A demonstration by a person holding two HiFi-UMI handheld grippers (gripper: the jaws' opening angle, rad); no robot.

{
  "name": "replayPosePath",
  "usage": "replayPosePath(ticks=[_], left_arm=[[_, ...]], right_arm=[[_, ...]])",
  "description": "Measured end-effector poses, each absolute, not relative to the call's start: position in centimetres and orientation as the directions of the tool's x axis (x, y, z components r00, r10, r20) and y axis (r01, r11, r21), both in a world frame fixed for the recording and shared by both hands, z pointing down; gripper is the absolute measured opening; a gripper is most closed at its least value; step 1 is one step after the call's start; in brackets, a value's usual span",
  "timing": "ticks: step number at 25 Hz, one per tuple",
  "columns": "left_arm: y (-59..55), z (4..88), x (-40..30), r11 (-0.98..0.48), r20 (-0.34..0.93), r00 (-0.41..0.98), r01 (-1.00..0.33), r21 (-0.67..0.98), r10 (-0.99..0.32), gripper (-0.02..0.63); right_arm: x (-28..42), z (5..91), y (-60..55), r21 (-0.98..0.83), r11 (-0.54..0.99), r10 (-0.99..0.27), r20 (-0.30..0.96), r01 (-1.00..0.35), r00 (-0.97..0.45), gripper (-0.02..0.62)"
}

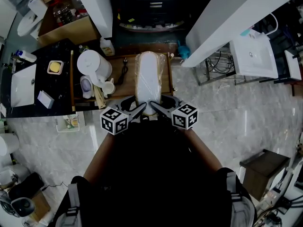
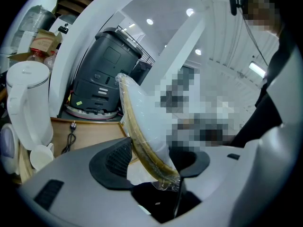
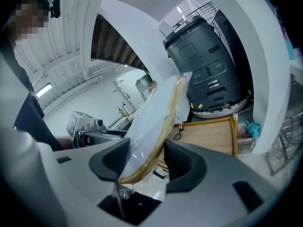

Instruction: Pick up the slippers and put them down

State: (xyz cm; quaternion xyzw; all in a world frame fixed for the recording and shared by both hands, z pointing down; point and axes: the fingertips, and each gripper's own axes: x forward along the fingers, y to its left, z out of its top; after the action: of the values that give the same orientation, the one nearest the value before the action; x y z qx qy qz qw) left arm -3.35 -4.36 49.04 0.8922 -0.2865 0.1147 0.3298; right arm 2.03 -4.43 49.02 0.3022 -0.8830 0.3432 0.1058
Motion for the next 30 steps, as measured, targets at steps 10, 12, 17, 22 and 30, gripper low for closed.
replayPosePath(ticks=[10, 12, 17, 22, 30], left_arm=[[-4.3, 49.3, -3.2, -0.618, 0.403, 0.809, -0.587, 0.522, -0.428, 0.247], [-4.3, 49.4, -3.2, -0.618, 0.407, 0.808, -0.588, 0.522, -0.426, 0.247], [-4.4, 49.8, -3.2, -0.613, 0.417, 0.806, -0.591, 0.525, -0.420, 0.247], [-4.6, 50.5, -3.2, -0.600, 0.428, 0.802, -0.596, 0.534, -0.416, 0.247], [-5.9, 52.3, -3.9, -0.565, 0.454, 0.789, -0.614, 0.551, -0.415, 0.247]], right_arm=[[2.2, 49.2, -4.4, -0.541, 0.584, -0.450, 0.404, -0.605, -0.796, 0.225], [2.2, 49.4, -4.3, -0.542, 0.583, -0.449, 0.406, -0.605, -0.796, 0.225], [2.1, 49.7, -4.5, -0.541, 0.583, -0.441, 0.415, -0.606, -0.795, 0.225], [2.1, 50.3, -4.8, -0.548, 0.580, -0.428, 0.425, -0.603, -0.798, 0.225], [1.4, 52.1, -6.1, -0.583, 0.559, -0.395, 0.438, -0.590, -0.807, 0.225]])
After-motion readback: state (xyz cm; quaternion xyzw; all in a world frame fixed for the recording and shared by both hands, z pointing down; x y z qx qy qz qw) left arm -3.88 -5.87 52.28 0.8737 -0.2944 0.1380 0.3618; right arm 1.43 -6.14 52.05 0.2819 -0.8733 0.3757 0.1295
